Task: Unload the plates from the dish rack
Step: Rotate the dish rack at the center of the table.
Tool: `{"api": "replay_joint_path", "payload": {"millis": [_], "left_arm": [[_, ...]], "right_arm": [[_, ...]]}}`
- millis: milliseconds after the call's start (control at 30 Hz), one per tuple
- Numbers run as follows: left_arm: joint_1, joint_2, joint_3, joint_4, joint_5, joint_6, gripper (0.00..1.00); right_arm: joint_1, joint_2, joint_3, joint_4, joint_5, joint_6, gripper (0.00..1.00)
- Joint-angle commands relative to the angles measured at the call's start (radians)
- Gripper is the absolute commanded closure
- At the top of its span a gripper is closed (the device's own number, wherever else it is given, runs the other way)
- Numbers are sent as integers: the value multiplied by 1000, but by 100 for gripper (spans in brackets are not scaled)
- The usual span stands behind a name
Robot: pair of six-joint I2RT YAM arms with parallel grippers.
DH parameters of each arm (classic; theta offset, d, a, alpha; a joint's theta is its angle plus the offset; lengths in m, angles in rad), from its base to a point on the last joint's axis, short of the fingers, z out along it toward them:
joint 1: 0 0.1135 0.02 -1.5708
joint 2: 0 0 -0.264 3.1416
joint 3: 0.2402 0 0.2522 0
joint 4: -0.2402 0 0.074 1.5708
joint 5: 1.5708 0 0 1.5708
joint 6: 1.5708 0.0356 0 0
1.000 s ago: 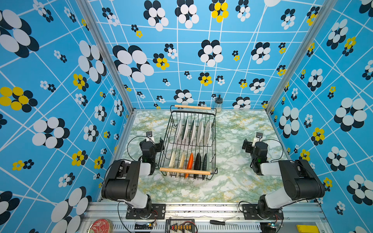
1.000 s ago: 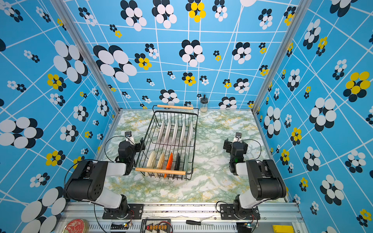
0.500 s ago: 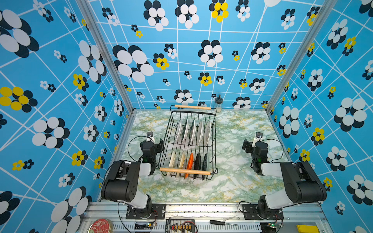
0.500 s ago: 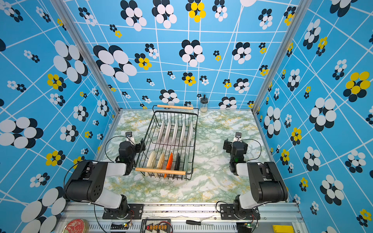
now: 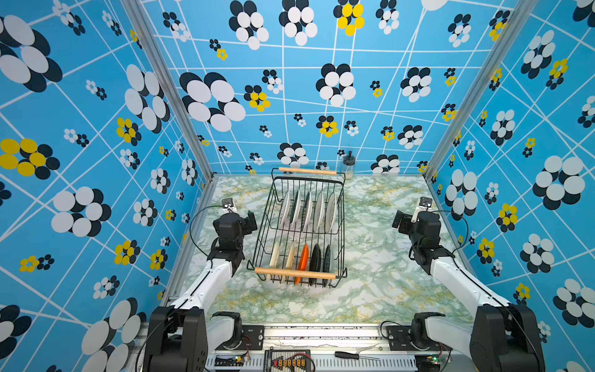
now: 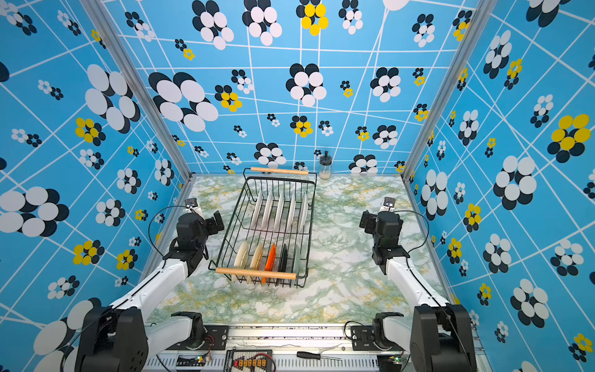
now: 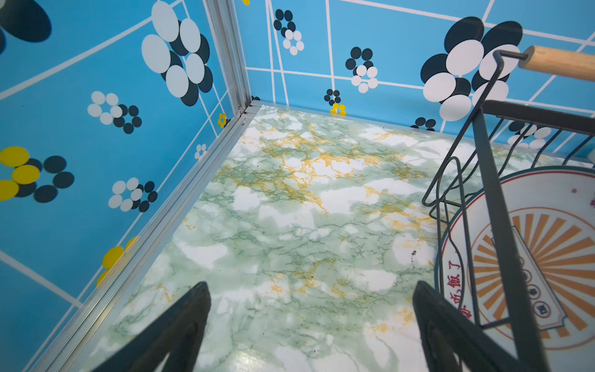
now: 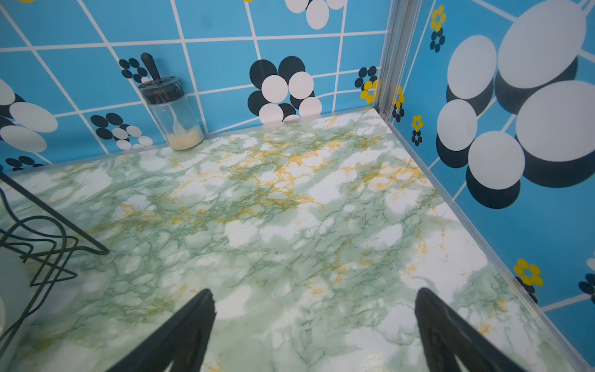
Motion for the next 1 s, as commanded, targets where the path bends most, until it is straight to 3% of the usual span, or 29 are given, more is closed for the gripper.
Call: {"api": "replay_joint_path", "payload": {"millis": [0, 167, 333, 467, 700, 967], "left_arm": [[-3, -52, 134, -379, 19, -105, 1], [-4, -90, 250, -649, 90, -213, 1], [-5, -98, 351, -871, 249, -318, 1], [-23, -96, 407, -1017, 351, -399, 1], [-101, -185, 461, -1237, 289, -534, 1], [-159, -222, 451, -1325, 285, -575, 2]], "right_arm": [[7, -58, 67, -274, -37, 99, 1], [7, -78, 189, -527, -149, 209, 1], [11, -15, 334, -743, -306, 303, 1], [35, 50, 429, -886, -339, 320, 1], [120, 121, 538, -1032, -323, 269, 1], [186, 156, 583, -1059, -290, 235, 1]]}}
